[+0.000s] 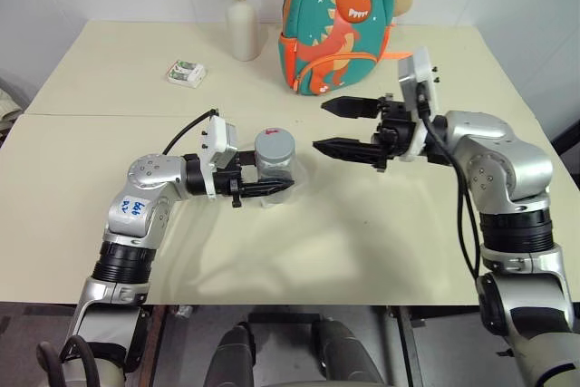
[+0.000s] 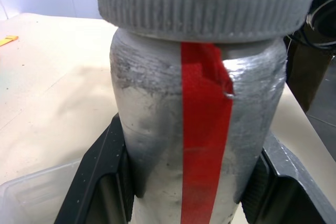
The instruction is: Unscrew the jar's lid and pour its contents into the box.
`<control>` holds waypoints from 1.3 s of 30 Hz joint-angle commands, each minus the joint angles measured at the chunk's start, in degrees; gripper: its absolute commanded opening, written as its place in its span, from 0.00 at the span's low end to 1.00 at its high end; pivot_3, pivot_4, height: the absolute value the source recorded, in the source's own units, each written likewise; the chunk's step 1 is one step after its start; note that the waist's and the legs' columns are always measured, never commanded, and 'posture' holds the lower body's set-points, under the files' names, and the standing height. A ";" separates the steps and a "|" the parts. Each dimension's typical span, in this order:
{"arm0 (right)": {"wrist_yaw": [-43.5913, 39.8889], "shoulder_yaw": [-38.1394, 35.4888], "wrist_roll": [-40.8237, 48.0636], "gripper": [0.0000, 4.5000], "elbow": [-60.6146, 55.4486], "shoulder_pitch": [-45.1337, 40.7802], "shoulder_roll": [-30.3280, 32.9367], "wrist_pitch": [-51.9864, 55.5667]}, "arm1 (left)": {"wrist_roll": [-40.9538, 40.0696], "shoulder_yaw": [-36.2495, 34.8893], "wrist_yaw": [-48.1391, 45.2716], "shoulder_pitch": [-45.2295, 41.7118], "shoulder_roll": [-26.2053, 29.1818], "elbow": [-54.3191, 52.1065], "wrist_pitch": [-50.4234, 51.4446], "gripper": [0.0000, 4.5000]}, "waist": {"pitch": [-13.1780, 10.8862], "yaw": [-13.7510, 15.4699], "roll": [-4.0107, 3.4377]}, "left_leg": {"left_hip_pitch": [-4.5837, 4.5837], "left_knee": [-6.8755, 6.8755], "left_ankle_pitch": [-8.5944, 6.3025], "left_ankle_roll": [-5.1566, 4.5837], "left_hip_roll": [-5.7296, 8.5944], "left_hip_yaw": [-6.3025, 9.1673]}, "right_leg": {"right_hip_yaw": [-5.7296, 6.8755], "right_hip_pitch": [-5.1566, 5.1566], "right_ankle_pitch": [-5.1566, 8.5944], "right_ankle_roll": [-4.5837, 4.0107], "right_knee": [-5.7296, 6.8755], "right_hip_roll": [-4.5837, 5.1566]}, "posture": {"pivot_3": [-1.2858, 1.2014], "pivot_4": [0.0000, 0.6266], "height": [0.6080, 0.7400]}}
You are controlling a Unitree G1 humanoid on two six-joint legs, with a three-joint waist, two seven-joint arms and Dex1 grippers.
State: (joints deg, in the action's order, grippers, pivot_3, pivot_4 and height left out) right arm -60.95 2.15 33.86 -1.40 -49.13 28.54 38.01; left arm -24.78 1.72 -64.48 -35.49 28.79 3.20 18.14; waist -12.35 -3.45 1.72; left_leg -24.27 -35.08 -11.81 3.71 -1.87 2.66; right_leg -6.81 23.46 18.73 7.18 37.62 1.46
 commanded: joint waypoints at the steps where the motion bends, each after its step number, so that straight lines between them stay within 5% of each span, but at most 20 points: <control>1: 3.07 1.82 -0.38 1.00 -3.82 -2.18 -2.20 1.20 | -0.62 -0.46 0.02 0.03 0.21 -1.86 -0.45 0.45 | 0.00 -0.01 0.00 | 0.00 0.00 0.00 0.00 0.00 0.00 | 0.00 0.00 0.00 0.00 0.00 0.00 | 0.52 0.24 1.00; 19: 8.34 7.12 -2.84 1.00 -3.86 -5.84 -7.25 4.99 | -0.64 -0.34 0.03 -0.34 -0.17 -1.56 -0.44 0.45 | 0.00 0.12 0.00 | -0.01 0.01 0.00 0.00 0.00 0.03 | 0.03 0.01 0.00 -0.01 0.00 0.02 | 0.52 0.24 1.00; 39: 5.11 3.30 -2.33 1.00 -1.32 -4.82 -1.60 3.72 | -0.91 -0.31 0.32 0.12 0.15 -1.93 -0.36 0.45 | 0.00 0.06 0.00 | -0.01 0.01 0.00 0.00 0.00 0.03 | 0.03 0.01 0.00 0.00 -0.01 0.01 | 0.52 0.24 1.00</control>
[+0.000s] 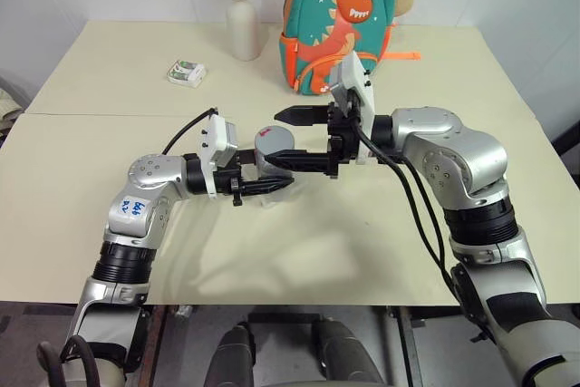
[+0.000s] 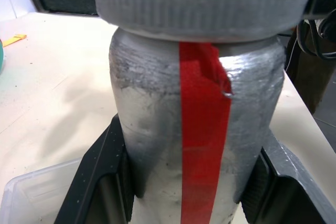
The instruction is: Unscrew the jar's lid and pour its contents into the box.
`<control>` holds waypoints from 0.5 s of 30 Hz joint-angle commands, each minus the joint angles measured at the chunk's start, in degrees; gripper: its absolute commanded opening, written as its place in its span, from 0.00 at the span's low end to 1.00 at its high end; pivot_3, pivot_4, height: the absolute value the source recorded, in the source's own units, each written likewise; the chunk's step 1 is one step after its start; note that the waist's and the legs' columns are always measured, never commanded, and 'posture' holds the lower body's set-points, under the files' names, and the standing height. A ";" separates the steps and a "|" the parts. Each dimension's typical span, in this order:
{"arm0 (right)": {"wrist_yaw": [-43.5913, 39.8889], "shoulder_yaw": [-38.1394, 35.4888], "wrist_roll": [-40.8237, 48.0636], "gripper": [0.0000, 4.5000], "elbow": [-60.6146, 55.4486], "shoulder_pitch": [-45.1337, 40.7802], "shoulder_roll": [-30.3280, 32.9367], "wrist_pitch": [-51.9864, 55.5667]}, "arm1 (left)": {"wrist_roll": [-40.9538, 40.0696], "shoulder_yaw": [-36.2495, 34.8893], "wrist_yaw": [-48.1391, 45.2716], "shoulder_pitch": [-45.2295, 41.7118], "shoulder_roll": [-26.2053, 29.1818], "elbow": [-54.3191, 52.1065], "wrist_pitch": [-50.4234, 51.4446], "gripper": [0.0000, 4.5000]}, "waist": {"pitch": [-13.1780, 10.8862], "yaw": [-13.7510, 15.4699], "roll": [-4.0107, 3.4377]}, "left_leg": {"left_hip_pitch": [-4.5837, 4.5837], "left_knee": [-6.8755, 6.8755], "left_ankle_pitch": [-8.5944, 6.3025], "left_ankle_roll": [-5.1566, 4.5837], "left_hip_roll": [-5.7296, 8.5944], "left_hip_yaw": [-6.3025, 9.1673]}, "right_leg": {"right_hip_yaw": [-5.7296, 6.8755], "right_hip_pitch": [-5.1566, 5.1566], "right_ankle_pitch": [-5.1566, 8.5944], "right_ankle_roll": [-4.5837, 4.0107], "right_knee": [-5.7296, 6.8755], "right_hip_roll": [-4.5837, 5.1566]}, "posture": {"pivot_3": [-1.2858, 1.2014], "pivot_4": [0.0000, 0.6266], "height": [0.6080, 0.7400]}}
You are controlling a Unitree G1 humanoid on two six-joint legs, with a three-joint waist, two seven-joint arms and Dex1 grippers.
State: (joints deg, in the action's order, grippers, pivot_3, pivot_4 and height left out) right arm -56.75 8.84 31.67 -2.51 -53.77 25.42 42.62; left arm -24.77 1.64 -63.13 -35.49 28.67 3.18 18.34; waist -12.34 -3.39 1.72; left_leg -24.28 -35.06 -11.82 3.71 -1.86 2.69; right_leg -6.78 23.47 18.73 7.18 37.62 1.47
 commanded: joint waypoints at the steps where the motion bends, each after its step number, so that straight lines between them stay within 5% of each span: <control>1: 0.74 -3.45 -0.08 1.00 -0.22 -0.07 1.64 -0.90 | -0.91 -0.23 -1.04 0.13 0.29 -1.92 -0.56 0.45 | 0.00 -0.01 0.00 | 0.00 0.00 0.00 0.00 0.00 0.00 | 0.00 0.00 0.00 0.00 0.00 0.00 | 0.52 0.24 1.00; 15: -1.40 -3.92 1.33 1.00 -0.58 1.58 3.38 -1.37 | -0.73 -0.18 -1.36 -0.16 0.44 -1.45 -0.88 0.45 | 0.00 0.01 0.00 | 0.00 0.00 0.00 0.00 0.00 0.00 | 0.00 0.00 0.00 0.00 0.00 0.00 | 0.52 0.24 1.00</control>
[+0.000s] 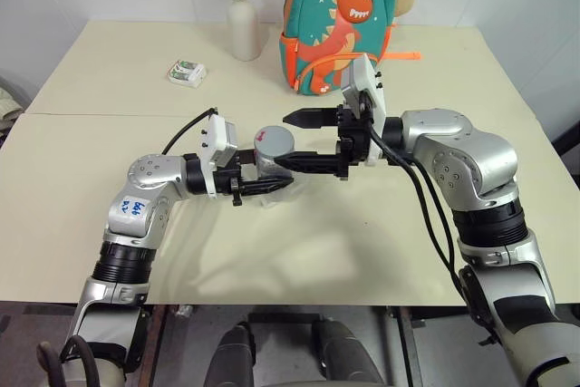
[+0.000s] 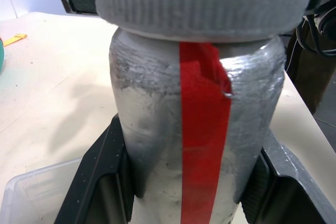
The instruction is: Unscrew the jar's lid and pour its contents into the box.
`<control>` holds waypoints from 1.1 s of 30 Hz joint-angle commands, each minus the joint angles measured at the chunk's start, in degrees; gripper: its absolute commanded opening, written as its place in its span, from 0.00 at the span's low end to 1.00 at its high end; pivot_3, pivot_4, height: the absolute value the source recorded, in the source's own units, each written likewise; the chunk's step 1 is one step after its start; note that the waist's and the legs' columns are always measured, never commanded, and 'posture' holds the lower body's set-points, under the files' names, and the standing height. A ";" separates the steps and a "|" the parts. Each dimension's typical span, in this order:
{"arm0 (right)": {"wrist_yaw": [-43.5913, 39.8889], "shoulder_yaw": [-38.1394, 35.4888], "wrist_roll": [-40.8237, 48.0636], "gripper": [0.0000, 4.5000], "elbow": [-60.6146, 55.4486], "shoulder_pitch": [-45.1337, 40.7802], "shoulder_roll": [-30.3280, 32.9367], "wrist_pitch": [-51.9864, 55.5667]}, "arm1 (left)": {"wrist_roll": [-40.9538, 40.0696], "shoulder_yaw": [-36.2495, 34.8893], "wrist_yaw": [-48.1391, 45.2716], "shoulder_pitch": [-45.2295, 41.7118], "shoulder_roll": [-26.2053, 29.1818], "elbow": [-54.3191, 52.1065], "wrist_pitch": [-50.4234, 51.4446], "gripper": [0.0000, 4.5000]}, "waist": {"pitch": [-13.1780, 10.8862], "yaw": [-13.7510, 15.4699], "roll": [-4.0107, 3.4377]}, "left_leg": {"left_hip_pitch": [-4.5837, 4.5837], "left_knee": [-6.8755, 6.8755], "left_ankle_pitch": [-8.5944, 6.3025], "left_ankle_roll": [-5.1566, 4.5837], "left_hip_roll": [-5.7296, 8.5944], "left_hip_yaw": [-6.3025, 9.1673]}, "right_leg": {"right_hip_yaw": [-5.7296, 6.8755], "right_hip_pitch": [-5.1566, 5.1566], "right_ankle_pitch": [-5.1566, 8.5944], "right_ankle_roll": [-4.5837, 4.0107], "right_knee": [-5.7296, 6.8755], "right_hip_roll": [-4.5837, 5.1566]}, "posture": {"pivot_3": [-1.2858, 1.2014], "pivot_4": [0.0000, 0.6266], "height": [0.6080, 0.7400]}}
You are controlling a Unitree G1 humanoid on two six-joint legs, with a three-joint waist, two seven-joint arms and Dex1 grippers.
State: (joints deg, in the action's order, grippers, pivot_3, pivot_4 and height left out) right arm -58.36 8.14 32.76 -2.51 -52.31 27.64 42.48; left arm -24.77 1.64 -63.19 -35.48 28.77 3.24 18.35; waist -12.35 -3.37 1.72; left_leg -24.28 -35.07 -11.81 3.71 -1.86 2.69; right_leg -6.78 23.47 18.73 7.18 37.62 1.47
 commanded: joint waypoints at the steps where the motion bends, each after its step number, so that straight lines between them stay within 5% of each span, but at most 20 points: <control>1: 0.10 -3.27 0.35 1.00 -0.58 0.17 1.20 -1.17 | -0.75 -0.20 -1.31 -0.20 0.37 -1.49 -0.87 0.45 | 0.00 -0.01 0.00 | 0.00 0.00 0.00 0.00 0.00 0.00 | 0.00 0.00 0.00 0.00 0.00 0.00 | 0.52 0.24 1.00; 33: -2.13 -1.00 0.11 1.00 -0.58 -1.92 -3.91 -2.40 | -0.80 -0.51 -1.30 -0.25 0.59 -2.01 -0.37 0.45 | 0.00 0.06 0.00 | 0.00 0.00 0.00 0.00 0.00 0.00 | 0.00 0.00 0.00 0.00 0.00 0.00 | 0.52 0.24 1.00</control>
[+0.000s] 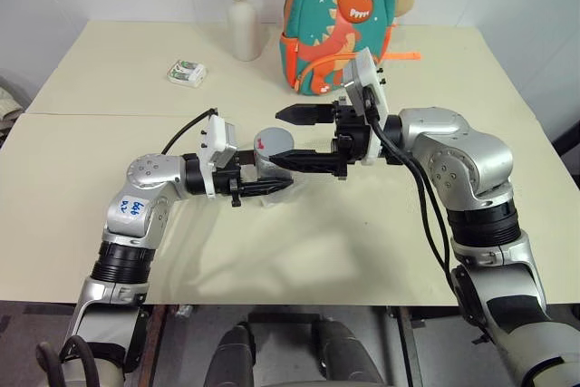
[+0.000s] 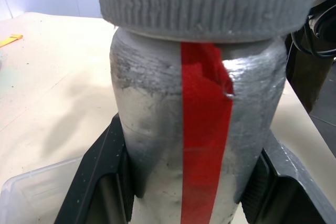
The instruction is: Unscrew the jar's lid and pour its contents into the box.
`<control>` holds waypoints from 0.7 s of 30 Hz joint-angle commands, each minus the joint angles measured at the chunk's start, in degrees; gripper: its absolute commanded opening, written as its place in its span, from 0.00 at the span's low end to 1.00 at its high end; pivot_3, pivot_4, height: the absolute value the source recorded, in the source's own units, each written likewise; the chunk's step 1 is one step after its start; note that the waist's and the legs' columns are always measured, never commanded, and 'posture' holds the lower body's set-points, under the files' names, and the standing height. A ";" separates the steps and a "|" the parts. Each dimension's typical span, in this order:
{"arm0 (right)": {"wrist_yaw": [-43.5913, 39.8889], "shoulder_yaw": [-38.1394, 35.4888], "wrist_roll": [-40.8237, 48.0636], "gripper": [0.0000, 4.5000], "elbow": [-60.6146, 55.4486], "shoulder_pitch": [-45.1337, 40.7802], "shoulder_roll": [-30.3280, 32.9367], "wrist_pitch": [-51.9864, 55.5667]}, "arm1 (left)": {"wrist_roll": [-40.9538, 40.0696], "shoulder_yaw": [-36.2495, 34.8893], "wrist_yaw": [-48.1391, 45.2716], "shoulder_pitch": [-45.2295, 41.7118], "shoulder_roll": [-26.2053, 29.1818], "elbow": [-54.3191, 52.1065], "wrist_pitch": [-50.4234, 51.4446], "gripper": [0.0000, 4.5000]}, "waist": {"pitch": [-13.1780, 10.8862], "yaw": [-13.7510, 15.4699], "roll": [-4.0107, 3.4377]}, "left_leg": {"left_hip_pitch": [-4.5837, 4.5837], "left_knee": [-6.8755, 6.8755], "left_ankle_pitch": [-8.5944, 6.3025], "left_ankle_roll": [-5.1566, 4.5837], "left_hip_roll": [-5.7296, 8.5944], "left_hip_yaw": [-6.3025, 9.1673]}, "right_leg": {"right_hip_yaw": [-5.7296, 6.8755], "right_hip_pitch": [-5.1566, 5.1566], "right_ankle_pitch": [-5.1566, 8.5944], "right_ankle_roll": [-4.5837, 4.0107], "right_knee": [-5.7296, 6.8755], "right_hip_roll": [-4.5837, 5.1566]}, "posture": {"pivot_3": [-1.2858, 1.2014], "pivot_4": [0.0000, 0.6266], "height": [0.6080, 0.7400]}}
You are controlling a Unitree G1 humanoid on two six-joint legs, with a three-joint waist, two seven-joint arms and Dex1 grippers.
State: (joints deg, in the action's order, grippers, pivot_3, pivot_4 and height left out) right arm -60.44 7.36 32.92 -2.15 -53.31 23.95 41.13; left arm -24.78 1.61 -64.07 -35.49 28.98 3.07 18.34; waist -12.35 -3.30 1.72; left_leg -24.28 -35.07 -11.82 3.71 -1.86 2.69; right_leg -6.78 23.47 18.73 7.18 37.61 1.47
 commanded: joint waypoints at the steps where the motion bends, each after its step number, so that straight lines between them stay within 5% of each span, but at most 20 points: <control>1: -0.13 -0.21 -0.05 1.00 -1.00 -0.88 -0.27 -0.97 | -0.81 -0.52 -0.41 -0.15 0.44 -1.96 -0.34 0.45 | 0.00 -0.03 0.00 | 0.00 0.00 0.00 0.00 0.00 0.00 | 0.00 0.00 0.00 0.00 0.00 0.00 | 0.52 0.24 1.00; 21: -0.66 1.12 -0.67 1.00 -0.30 -0.89 -1.42 -0.87 | -0.88 -0.66 0.16 0.32 0.45 -2.64 -0.15 0.45 | 0.00 -0.09 0.00 | 0.00 0.00 0.00 0.00 0.00 0.00 | 0.00 0.00 0.00 0.00 0.00 -0.01 | 0.52 0.24 1.00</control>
State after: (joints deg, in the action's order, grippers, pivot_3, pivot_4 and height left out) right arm -60.57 8.70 31.98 -1.72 -53.31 22.85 41.13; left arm -24.78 1.61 -63.92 -35.45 29.04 2.89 18.35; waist -12.34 -3.39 1.72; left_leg -24.28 -35.07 -11.81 3.71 -1.87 2.69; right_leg -6.78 23.47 18.73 7.18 37.62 1.47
